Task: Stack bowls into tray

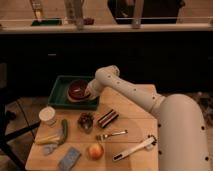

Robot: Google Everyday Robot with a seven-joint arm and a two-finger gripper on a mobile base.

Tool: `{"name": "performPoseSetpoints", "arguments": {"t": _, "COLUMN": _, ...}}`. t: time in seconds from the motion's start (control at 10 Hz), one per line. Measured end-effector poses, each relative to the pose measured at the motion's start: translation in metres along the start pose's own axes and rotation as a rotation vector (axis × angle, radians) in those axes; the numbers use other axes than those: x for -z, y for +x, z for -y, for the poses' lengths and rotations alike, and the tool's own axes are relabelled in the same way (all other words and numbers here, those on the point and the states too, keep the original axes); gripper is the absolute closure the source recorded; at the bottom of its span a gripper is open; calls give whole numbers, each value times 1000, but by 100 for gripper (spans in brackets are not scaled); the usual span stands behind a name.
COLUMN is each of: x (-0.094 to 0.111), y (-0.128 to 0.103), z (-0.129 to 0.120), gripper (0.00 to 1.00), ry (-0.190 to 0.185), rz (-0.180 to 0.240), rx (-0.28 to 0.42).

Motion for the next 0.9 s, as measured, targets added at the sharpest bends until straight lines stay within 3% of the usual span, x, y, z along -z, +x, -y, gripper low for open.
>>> {"name": "performPoseSetpoints", "arguments": {"t": 0.9, "x": -31, "y": 14, "z": -1, "gripper": 100, "ry": 9, "rz": -4, "rx": -45}}
